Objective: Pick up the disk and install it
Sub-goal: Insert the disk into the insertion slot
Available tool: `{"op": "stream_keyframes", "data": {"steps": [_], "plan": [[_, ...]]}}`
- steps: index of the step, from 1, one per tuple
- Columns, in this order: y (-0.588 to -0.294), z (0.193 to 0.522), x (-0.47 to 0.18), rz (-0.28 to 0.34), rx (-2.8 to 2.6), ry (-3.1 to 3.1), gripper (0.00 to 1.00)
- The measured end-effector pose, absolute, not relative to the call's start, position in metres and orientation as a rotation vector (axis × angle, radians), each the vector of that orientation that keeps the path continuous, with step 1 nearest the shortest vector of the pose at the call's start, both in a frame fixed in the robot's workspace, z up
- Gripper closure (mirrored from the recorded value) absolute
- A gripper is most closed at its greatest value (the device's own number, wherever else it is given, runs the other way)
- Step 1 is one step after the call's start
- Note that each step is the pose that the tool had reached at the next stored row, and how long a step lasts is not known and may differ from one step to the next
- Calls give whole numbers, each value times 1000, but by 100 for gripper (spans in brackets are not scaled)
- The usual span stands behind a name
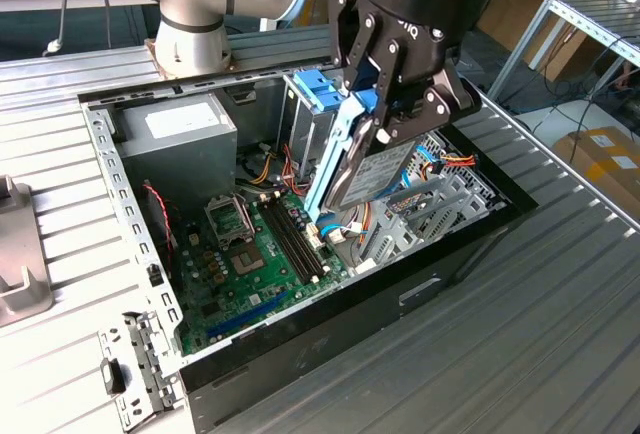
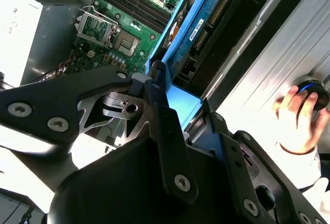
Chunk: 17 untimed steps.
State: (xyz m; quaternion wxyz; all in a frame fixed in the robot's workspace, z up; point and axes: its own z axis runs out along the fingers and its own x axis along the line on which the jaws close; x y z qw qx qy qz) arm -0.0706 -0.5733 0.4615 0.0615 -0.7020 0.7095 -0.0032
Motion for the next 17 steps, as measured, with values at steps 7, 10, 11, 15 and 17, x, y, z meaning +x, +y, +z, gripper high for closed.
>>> {"op": "stream_keyframes", "data": {"steps": [7,10,11,15,17], "plan": [[-573,460,-66,-9,-2123,2146,63],[-573,459,-65,-10,-2123,2146,63],[-573,459,-64,-10,-2123,2146,63],[-573,458,-63,-10,-2123,2146,63],[-573,458,-62,-10,-2123,2146,63]]}}
